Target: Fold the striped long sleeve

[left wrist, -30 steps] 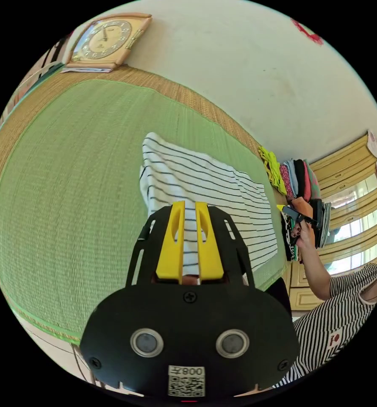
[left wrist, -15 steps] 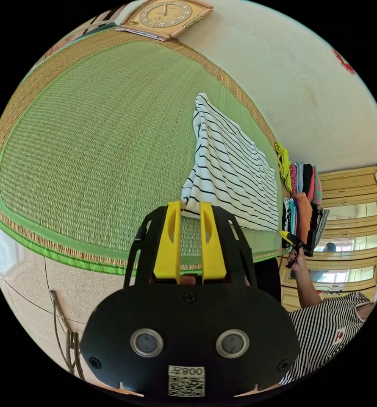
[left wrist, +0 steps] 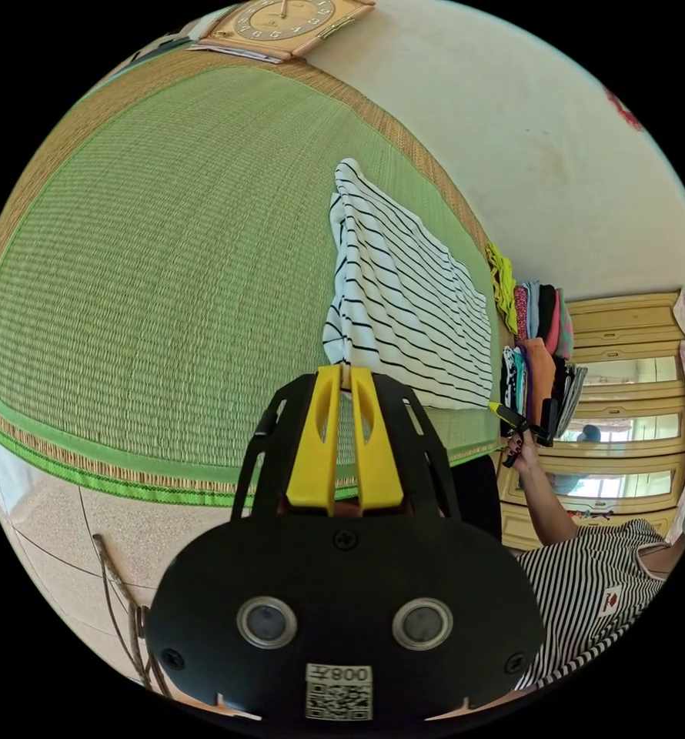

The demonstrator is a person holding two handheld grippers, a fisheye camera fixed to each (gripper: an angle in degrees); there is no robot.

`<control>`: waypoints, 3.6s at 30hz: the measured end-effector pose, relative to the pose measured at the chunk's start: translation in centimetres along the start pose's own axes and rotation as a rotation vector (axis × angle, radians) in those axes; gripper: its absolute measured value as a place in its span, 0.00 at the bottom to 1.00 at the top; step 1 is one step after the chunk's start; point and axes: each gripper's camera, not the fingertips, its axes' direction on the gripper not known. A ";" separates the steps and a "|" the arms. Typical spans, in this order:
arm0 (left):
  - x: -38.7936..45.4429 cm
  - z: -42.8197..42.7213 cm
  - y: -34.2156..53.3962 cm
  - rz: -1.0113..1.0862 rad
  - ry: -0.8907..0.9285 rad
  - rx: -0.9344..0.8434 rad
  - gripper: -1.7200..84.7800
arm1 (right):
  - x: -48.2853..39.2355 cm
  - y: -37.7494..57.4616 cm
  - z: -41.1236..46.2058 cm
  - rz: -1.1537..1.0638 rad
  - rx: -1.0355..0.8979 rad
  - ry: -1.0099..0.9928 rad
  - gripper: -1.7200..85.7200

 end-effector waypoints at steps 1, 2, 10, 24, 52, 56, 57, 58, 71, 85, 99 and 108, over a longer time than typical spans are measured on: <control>0.0 -0.5 0.1 0.000 0.005 0.005 0.04 | 0.0 0.0 0.0 -0.003 -0.001 0.001 0.03; -0.1 -1.0 0.3 0.001 0.014 0.009 0.04 | 0.1 0.1 0.1 -0.011 -0.005 -0.002 0.03; -0.7 -2.6 1.4 -0.017 0.068 0.038 0.04 | 0.2 1.6 -0.8 -0.029 0.058 0.022 0.06; -0.6 -2.1 2.0 -0.021 0.074 0.043 0.03 | -1.0 1.5 2.1 -0.062 -0.017 0.086 0.03; -0.6 11.4 5.3 -0.081 0.131 0.078 0.03 | -0.9 1.6 1.5 -0.092 -0.012 0.060 0.02; -1.4 16.0 6.9 -0.155 0.150 0.075 0.04 | 0.7 1.6 2.0 -0.032 -0.034 0.020 0.02; -1.3 16.5 7.2 -0.161 0.153 0.082 0.04 | 0.9 1.5 2.2 -0.025 -0.040 0.024 0.02; -1.1 17.3 7.7 -0.170 0.160 0.100 0.04 | 0.9 1.5 2.3 -0.022 -0.042 0.022 0.02; 18.1 32.5 14.6 0.264 0.145 0.016 0.07 | 1.9 1.4 -0.7 0.010 0.024 -0.081 0.02; 51.7 65.3 25.7 1.187 -0.445 -0.299 0.09 | 2.5 -0.3 -4.6 -0.044 0.069 -0.201 0.02; 49.7 69.1 27.7 0.926 -0.253 -0.166 0.04 | 8.8 -5.6 -7.4 0.070 0.195 -0.368 0.07; 49.1 69.5 28.3 0.894 -0.201 -0.145 0.04 | 11.7 -14.6 -4.5 0.194 0.158 -0.497 0.10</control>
